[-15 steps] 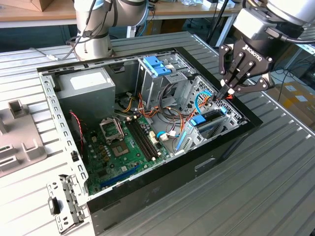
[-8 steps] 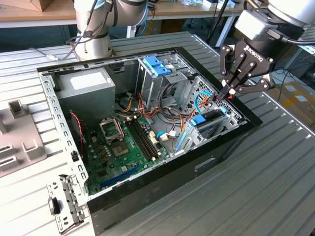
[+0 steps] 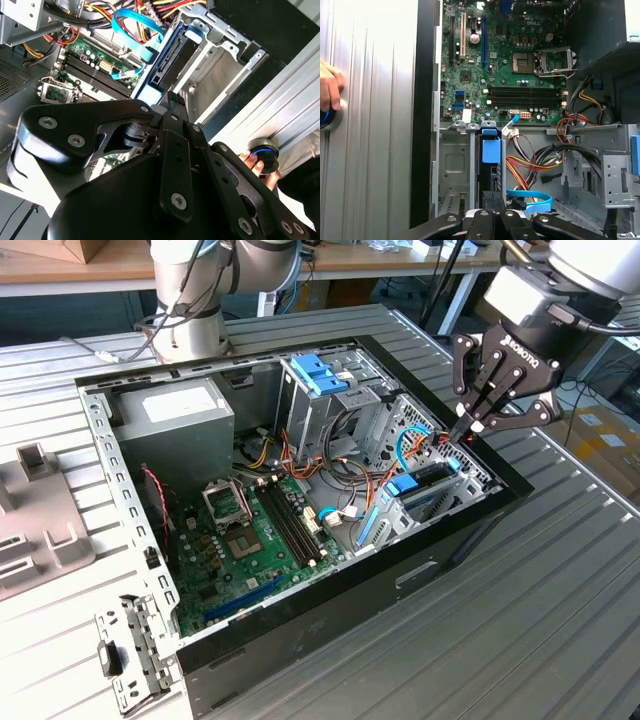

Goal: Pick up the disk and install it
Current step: 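Insert the disk into the insertion slot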

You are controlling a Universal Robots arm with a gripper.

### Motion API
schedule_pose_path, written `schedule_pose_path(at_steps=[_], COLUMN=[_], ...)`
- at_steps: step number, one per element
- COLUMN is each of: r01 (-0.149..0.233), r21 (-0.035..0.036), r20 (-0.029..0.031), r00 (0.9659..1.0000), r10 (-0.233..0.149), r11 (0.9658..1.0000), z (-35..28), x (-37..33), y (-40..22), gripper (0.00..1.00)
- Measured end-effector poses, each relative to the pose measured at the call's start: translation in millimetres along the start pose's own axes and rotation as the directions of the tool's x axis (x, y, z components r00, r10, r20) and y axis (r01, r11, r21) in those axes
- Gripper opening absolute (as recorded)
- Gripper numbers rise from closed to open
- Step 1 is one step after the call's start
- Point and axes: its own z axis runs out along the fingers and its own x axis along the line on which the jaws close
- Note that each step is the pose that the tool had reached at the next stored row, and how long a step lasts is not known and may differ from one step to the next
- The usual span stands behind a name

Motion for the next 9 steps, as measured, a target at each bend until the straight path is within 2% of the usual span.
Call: schedule_pose_path(at_steps=[4,9], r01=[0.0,0.0], r21=[0.0,0.0], r20=[0.0,0.0], r00=[1.0,1.0], r10=[0.0,0.0], r11=[1.0,1.0], z=[1.8,7.0], x=[0.2,3.7], y=[-3.7,-6.1], gripper=[0.11,0.11])
